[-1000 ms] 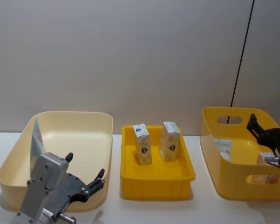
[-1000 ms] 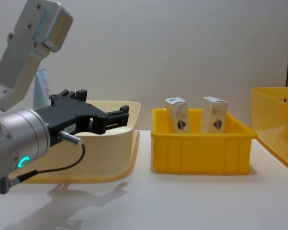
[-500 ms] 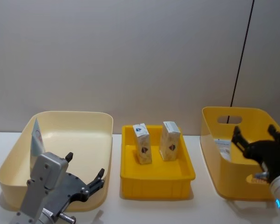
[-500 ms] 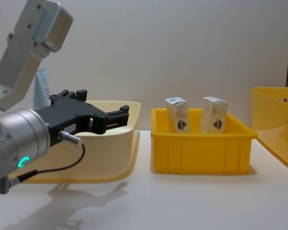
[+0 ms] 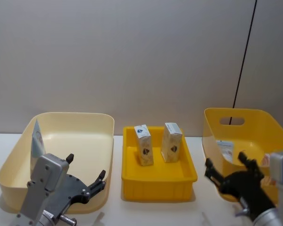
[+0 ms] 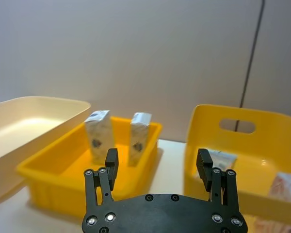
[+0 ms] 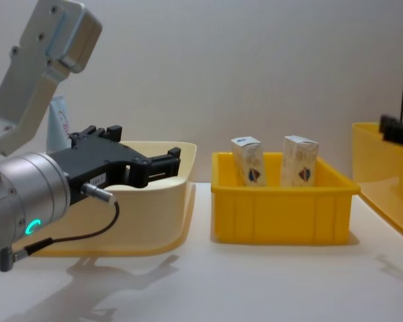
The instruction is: Bimanual collaborative sorting of washing and personal care products
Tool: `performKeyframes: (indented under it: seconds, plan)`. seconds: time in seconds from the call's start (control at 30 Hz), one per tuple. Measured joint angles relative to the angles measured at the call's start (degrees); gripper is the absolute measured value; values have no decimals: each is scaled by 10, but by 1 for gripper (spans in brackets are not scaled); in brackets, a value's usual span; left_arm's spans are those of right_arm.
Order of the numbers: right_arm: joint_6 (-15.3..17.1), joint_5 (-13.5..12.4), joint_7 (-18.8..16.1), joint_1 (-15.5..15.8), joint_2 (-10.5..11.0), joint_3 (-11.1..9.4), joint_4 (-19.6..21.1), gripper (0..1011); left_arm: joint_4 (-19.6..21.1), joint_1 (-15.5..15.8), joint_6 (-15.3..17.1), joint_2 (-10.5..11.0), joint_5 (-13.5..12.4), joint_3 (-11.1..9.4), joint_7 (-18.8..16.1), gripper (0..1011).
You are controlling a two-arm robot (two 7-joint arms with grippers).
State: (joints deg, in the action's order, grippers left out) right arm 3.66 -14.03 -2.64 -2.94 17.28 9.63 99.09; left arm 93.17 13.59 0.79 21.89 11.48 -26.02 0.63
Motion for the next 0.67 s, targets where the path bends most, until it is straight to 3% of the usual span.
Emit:
performKeyframes:
  seconds: [0.27, 0.67]
  plan:
    - [-14, -20, -10, 31, 17, 27, 17, 1001, 0, 0, 0, 0, 0, 0, 0, 1002]
    - [-17, -25, -12, 38, 21, 33, 21, 1001, 0, 0, 0, 0, 0, 0, 0, 1002]
